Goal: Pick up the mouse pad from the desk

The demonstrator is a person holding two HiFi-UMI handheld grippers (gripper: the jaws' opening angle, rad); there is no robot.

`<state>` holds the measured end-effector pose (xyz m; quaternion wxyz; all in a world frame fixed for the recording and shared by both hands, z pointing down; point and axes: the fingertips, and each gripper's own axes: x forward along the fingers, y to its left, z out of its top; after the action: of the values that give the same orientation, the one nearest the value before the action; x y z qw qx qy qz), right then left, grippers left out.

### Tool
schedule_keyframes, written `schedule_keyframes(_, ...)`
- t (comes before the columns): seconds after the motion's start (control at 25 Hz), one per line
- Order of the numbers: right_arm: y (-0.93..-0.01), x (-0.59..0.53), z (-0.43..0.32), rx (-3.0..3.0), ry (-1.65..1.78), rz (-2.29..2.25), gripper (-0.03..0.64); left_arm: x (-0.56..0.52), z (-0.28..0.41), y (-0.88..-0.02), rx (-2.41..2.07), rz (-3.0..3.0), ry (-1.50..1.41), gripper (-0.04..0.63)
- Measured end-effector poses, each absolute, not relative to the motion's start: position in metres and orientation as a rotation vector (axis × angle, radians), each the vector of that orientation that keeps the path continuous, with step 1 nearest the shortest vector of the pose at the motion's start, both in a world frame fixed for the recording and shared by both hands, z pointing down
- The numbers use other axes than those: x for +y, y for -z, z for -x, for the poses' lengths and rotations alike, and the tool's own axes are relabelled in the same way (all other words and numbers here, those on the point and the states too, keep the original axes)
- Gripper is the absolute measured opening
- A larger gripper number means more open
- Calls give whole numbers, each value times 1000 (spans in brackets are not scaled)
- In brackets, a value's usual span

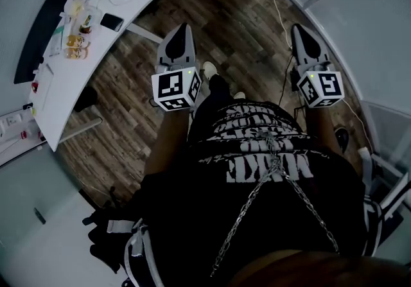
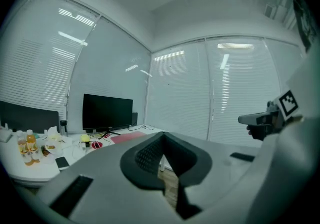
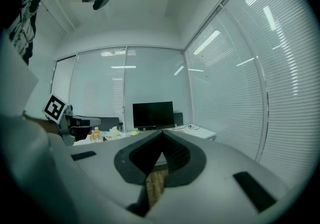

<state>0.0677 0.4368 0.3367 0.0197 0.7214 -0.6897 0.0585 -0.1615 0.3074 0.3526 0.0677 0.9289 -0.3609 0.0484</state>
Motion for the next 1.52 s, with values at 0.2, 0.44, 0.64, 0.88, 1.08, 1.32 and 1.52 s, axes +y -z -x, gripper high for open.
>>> schedule_keyframes(0.2,-333,399,-73,-2140,-182,-2247,-2,275,147,-345,-1010,-2794,-68,6)
schedule_keyframes(0.44,-332,349,-79,-2149,-189,-2238,-2,220,142,-343,-1045,-2807,-125,6)
schedule_keyframes(0.64,-345,308,-80,-2160,-228,-2210,-2,181,143,-354,-1067,-2786,-158,5)
schedule_keyframes(0.88,-341,260,-74,-2171,-217,-2180,-2,135,150,-361,-1097,-2761,-171,5)
schedule_keyframes(1.08,-333,228,-74,-2144,-183,-2183,-2,97,145,-353,-1058,-2780,-143,5)
schedule_keyframes(1.32,-320,198,-77,-2101,-207,-2265,-2,56,136,-344,-968,-2820,-109,5)
schedule_keyframes(1.52,-321,187,-72,-2072,-239,-2262,-2,33,130,-344,-938,-2819,-86,6)
